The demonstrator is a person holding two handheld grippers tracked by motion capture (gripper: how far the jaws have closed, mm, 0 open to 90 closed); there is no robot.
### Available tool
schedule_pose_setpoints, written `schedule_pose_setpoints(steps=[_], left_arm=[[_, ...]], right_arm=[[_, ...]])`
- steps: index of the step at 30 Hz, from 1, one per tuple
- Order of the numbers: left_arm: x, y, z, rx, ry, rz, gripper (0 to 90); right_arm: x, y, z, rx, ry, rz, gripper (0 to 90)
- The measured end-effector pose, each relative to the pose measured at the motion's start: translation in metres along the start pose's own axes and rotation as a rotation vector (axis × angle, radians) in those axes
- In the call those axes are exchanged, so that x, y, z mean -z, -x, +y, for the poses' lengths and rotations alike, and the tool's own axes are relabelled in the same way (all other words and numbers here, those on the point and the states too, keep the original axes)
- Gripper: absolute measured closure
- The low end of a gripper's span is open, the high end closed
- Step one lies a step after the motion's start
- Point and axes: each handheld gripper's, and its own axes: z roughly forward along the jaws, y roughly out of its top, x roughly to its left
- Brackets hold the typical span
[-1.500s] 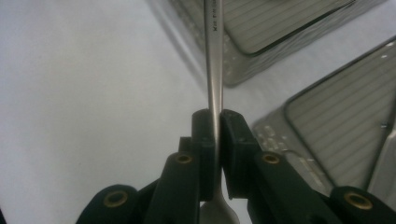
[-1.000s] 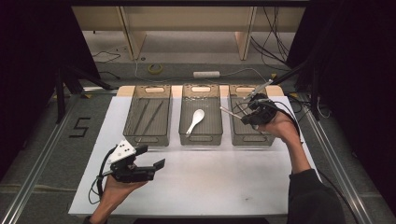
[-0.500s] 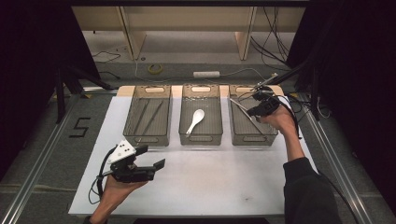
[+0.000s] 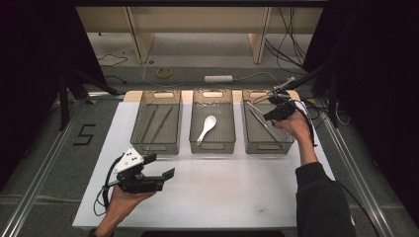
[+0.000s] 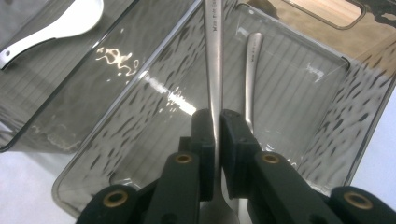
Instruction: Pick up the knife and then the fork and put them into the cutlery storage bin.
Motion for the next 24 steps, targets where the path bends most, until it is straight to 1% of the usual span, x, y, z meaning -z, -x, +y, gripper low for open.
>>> schedule_pose_setpoints(steps=[2, 4, 10, 15, 18, 20, 22, 24], left_arm=[[0.0, 0.0, 0.0, 0.003, 0.0, 0.0, 15.6], [0.0, 0.0, 0.0, 0.001, 0.0, 0.0, 15.6], [0.0, 0.0, 0.0, 0.003, 0.0, -0.001, 15.6], [0.001, 0.0, 0.0, 0.001, 0.001, -0.002, 15.5], [0.001, 0.0, 0.0, 0.001, 0.0, -0.001, 15.6], [0.0, 0.0, 0.0, 0.003, 0.002, -0.001, 15.6], [0.001, 0.0, 0.0, 0.0, 0.001, -0.002, 15.6], [0.001, 0.0, 0.0, 0.001, 0.001, -0.002, 15.6]], right_arm=[[-0.001, 0.001, 0.0, -0.012, 0.003, 0.001, 85.1], [-0.002, 0.001, 0.001, -0.008, 0.003, 0.0, 85.0], [-0.009, 0.0, 0.002, -0.025, -0.015, -0.017, 85.0], [-0.013, 0.0, 0.002, -0.034, -0.015, -0.024, 85.0], [-0.015, -0.001, 0.0, -0.04, -0.015, -0.019, 85.0], [-0.018, -0.001, -0.001, -0.033, -0.018, -0.023, 84.9], [-0.02, -0.002, -0.002, -0.046, -0.016, -0.018, 84.9], [-0.022, -0.002, -0.003, -0.048, -0.018, -0.017, 84.9]])
